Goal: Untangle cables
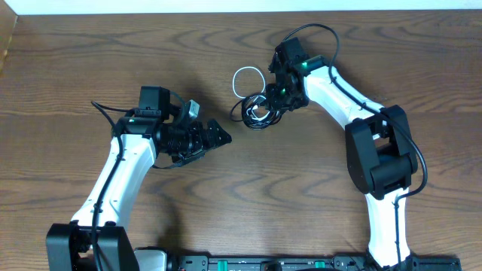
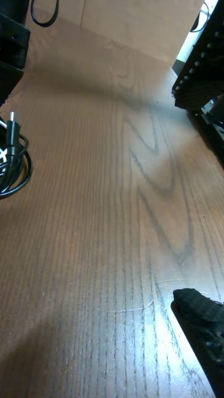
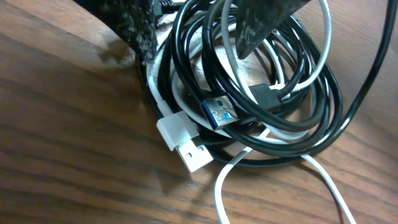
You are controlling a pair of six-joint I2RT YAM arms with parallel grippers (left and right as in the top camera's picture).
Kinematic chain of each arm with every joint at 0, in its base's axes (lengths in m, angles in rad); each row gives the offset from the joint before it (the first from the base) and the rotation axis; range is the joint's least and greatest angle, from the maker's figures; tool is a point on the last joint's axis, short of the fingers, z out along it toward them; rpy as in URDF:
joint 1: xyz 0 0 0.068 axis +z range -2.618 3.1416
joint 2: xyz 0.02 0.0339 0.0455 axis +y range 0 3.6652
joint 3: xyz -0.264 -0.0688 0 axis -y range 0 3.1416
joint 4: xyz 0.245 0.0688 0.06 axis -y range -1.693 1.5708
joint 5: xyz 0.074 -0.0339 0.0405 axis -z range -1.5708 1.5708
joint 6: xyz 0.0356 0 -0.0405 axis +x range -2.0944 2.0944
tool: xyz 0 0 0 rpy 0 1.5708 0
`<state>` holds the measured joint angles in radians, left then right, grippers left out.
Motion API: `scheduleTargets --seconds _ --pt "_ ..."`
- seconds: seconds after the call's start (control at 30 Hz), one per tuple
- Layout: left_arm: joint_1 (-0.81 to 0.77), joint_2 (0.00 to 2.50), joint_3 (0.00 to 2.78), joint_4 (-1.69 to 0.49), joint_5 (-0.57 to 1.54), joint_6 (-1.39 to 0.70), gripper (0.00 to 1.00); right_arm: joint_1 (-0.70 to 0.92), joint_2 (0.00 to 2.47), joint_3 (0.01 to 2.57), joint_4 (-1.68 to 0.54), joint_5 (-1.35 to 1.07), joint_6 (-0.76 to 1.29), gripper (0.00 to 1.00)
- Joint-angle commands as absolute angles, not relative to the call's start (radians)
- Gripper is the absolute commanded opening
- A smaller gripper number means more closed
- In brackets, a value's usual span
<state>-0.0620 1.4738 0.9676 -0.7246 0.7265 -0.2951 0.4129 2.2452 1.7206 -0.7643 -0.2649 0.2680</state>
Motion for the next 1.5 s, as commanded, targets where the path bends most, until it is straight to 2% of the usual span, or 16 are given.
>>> scheduleTargets --seconds 0.0,0.1,0.23,0.3,0.33,0.53,1.0,1.27,1.47 --pt "-0.063 1.482 0.971 -0.721 0.720 -0.300 0.98 0.421 2.252 1.733 -0.760 -0.267 0.273 0.34" --pt "-0.063 1.482 0.971 -0.720 0.720 -0.301 0.98 0.423 2.264 1.732 -0.748 -0.261 0.272 0.30" --pt "-0.063 1.482 0.971 -0.721 0.720 -0.300 0.98 0.427 2.284 1.732 -0.744 -0.261 0.273 0.14" --pt "-0.063 1.483 0.971 -0.721 0.720 -0.300 0.98 0.428 2.284 1.732 -0.744 -0.261 0.273 0.03" --pt "-0.063 1.482 0.971 -0.720 0.720 -0.300 0.98 0.428 2.284 1.732 -0.742 -0.261 0.273 0.01" --pt "-0.063 1.482 0.971 -0.720 0.673 -0.301 0.98 0.421 2.280 1.793 -0.780 -0.320 0.273 0.01" --pt "-0.064 1.483 0.971 -0.721 0.665 -0.327 0.98 0.406 2.153 2.143 -1.142 -0.411 0.236 0.01" --pt "-0.064 1.483 0.971 -0.721 0.665 -0.327 0.98 0.407 1.987 2.160 -1.089 -0.435 0.231 0.01" --pt "-0.064 1.483 0.971 -0.721 0.665 -0.327 0.98 0.406 1.840 2.160 -0.941 -0.451 0.231 0.01"
